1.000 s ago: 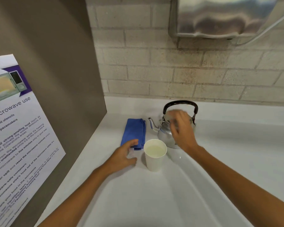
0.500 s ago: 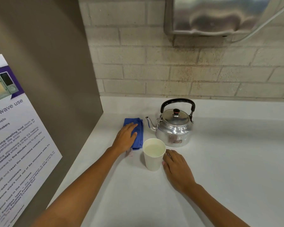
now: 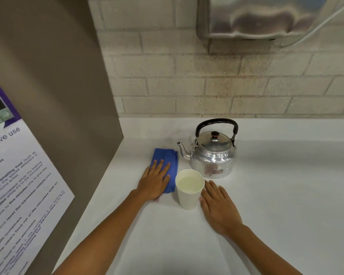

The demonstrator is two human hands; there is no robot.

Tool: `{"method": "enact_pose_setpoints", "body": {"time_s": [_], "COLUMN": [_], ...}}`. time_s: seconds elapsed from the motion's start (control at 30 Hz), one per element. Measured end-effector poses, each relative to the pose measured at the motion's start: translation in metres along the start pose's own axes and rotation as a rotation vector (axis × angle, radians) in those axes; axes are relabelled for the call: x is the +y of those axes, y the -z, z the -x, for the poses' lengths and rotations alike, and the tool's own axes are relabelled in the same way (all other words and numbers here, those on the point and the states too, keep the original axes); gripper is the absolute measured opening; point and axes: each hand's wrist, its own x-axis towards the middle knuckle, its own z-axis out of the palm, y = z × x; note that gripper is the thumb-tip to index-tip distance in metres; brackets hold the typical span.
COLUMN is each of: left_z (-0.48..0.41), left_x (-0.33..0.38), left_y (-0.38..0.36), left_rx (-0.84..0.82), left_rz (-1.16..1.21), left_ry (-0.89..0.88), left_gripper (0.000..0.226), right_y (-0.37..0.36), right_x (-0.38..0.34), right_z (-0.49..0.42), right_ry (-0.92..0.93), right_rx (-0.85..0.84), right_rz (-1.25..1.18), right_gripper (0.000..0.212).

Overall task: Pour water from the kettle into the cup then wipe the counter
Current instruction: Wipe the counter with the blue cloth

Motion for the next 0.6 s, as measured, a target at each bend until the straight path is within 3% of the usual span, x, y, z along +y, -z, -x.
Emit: {"method": "enact_pose_setpoints", "body": {"time_s": [0.13, 0.43, 0.6], "left_z": [0.024, -0.008, 0.045], "left_x": [-0.009, 0.026, 0.003], "left_y": [-0.003, 0.004, -0.015], "left_rx": [-0.014, -0.021, 0.043], "left_rz": [-0.013, -0.054, 0.023], "left_ry": [-0.125, 0.107, -0.060], "left_gripper": [0.053, 0.061, 0.048], "right_y": [-0.002, 0.001, 0.000], "right_x": [0.001, 0.000, 0.000], "right_z": [-0.001, 0.001, 0.000], "right_ry": [-0.014, -0.003, 0.006], "right_rx": [0.001, 0.006, 0.000], "right_rz": [0.011, -0.028, -0.015], "right_gripper": [0.050, 0.050, 0.050]}}
